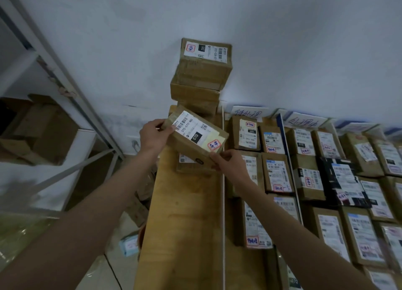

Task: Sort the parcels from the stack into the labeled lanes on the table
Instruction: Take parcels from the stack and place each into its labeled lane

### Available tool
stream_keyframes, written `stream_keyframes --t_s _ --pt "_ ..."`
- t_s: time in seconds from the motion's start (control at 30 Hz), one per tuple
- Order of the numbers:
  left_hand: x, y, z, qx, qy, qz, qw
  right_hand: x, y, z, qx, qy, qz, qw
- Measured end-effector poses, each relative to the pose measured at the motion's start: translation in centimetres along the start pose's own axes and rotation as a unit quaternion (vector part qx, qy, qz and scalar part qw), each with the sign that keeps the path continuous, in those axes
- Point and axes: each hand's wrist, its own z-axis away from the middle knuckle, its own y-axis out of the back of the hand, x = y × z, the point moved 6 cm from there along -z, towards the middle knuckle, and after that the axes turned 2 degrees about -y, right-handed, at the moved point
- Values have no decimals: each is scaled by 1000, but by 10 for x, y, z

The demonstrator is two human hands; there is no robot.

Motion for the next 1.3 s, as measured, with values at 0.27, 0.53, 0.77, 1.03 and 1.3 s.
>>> stream_keyframes --t_s 0.27,0.53,0.77,1.03,1.3 --pt "17 3 25 -157 -21 -19 987 -5 30 25 -35 27 107 993" --pt "42 1 55 -200 -71 -56 976 -5 29 63 -129 22 111 985" --pt "59 0 92 -125 -173 -240 947 -1 49 83 -10 18 88 996" --pt "50 -21 155 -141 -297 -392 859 34 98 115 114 16 112 987" --pt "69 -76 235 -163 -344 -441 813 91 181 168 175 -18 118 977"
